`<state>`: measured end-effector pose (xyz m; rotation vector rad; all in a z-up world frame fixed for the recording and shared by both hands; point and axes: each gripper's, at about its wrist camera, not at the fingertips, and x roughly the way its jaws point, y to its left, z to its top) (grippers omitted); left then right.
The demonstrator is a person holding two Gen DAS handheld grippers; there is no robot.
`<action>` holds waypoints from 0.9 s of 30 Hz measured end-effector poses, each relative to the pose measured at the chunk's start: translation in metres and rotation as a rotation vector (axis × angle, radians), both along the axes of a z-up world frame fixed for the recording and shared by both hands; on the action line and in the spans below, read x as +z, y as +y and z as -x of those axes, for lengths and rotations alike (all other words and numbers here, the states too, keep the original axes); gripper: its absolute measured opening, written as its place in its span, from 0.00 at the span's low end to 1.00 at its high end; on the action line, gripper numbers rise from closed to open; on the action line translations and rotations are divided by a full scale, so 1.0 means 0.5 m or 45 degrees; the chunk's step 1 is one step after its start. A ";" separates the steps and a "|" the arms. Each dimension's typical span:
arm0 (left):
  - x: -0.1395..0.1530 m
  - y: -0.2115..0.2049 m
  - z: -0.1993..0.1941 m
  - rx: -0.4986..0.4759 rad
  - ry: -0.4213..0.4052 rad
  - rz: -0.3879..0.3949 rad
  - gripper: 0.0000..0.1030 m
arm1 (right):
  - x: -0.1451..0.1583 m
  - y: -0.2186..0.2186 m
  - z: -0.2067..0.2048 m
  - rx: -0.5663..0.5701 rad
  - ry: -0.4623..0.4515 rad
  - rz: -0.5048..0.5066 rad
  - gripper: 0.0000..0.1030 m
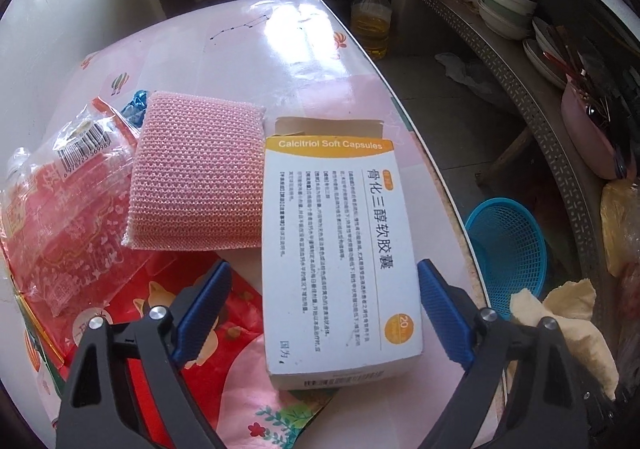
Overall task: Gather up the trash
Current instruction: 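Lift the paper towel with the right tool while the left tool grasps the white capsule box, then carry paper towel and box to the blue wastebasket and release both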
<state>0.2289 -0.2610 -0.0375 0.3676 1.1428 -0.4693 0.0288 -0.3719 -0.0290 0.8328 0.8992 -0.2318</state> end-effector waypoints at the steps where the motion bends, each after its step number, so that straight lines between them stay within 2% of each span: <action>1: -0.001 0.001 0.000 0.002 0.002 0.000 0.78 | 0.000 0.000 0.003 -0.004 -0.003 0.001 0.11; 3: -0.007 0.002 0.002 0.009 0.013 0.002 0.70 | 0.002 -0.003 0.011 -0.015 -0.010 0.003 0.11; 4: -0.008 0.005 0.003 0.013 0.021 0.008 0.69 | 0.002 -0.005 0.015 -0.021 -0.014 0.000 0.11; 15: 0.027 0.036 0.039 0.030 -0.051 0.057 0.68 | 0.005 -0.036 0.054 -0.078 -0.025 -0.012 0.11; 27: 0.089 0.085 0.124 -0.019 -0.058 0.205 0.68 | 0.010 -0.086 0.111 -0.200 -0.070 -0.025 0.11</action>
